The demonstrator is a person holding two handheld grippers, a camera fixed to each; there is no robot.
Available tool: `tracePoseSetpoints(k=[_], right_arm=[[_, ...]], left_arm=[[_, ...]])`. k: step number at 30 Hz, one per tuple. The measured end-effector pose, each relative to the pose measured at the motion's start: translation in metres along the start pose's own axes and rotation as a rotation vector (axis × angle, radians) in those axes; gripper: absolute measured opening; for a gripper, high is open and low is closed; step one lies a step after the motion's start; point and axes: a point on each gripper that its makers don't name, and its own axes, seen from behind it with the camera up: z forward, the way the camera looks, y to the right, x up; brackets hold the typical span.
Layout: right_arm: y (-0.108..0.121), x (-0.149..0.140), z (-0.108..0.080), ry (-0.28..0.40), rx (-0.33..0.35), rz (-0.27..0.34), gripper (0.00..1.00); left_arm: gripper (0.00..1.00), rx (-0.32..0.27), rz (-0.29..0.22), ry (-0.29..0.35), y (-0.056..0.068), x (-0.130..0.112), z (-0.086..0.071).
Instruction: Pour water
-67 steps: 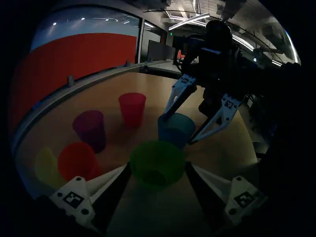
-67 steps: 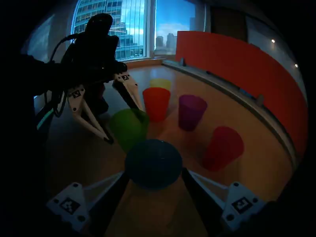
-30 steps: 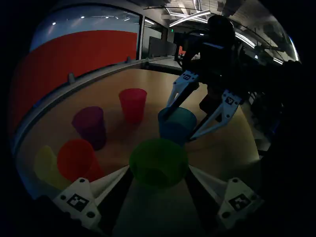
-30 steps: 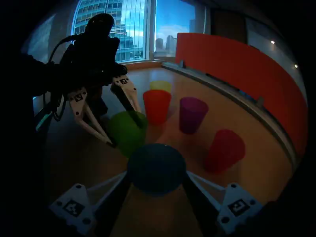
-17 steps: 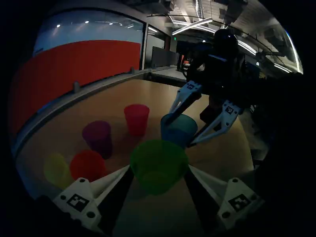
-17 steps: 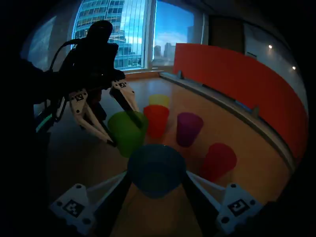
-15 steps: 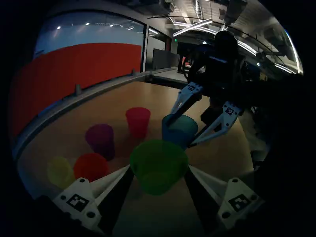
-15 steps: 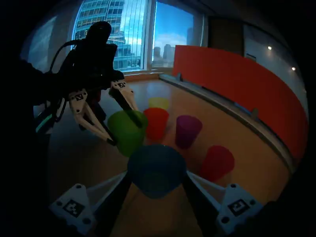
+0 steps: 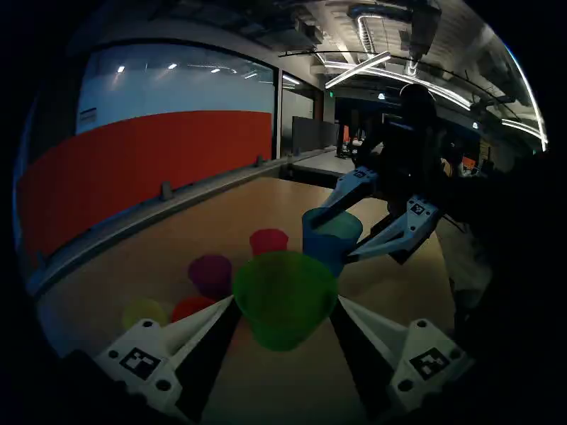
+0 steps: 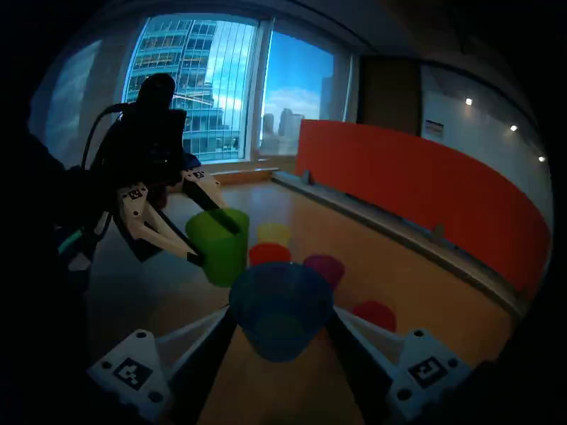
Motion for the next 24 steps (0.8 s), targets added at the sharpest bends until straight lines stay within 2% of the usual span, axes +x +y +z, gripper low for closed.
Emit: tracePoseSetpoints(k=[11,24], right_arm=[[-0.001,0.043,-0.004,0.143,-0.028,0.026,0.89],[0.002,0.073,-0.006,0.244,-0.046,0.043,0.89]], left_arm=[[0.86,0.045,-0.012,0.094,-0.007,0.028,-0.023],[0.86,0.062,-0.029,0.176,-0.010,0.052,-0.037]])
